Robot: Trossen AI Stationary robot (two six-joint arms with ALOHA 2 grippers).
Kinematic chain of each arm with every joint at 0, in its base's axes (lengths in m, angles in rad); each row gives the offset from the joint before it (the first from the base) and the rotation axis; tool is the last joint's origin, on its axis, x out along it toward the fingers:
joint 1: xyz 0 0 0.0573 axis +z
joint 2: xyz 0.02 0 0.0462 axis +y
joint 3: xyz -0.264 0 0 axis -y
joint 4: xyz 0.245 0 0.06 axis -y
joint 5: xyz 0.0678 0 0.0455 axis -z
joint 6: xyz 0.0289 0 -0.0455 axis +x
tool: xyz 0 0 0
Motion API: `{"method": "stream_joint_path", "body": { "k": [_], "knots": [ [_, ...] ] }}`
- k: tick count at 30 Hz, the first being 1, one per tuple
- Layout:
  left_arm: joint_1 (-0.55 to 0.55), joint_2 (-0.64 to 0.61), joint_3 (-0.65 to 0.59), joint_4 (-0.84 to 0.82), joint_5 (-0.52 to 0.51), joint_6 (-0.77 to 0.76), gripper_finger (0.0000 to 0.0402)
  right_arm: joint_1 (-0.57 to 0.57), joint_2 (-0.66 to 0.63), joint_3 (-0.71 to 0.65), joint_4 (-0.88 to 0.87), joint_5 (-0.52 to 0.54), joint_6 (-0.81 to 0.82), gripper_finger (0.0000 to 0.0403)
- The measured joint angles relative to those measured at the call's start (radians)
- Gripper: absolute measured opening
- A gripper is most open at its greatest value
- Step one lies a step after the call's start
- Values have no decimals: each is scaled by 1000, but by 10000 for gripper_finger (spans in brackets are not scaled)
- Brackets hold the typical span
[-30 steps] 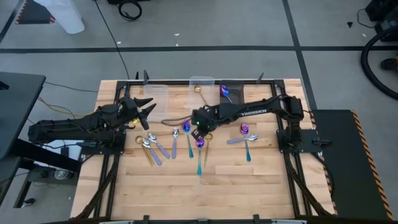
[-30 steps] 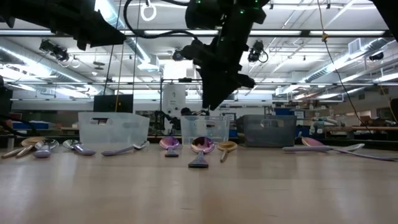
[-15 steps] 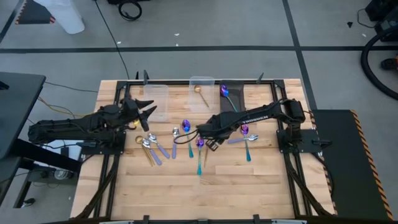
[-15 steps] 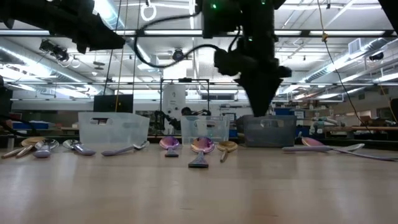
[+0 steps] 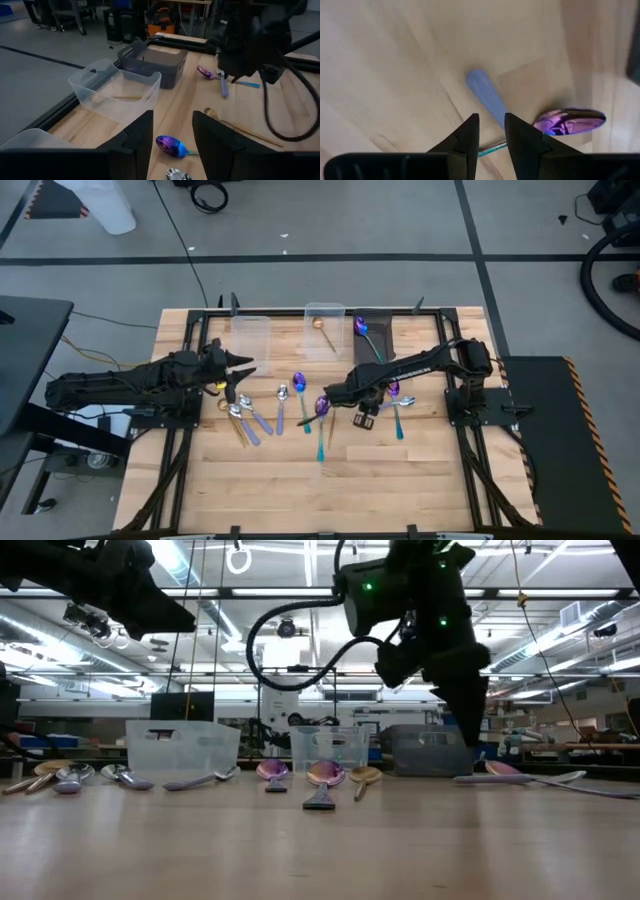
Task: Sort silverware by color (type)
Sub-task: Put the purple spoon into the left transparent bin
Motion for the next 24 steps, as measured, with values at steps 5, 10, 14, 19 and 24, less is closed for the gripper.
{"method": "stream_joint_path", "body": {
  "k": [5, 10, 14, 19, 24],
  "knots": [
    [0, 0, 0, -14, 0, -18, 146, -19, -5, -57, 14, -40, -73, 106],
    [0, 0, 0, -43, 0, -50, 146, -32, -5, -101, 29, -69, -127, 120],
    [0, 0, 0, -71, -1, -76, 146, -33, -5, -128, 36, -65, -157, 140],
    [0, 0, 0, -70, 0, -96, 146, -33, -5, -172, 90, -62, -180, 155],
    [0, 0, 0, -58, 0, -98, 146, -36, -9, -227, 166, -59, -187, 149]
  ]
}}
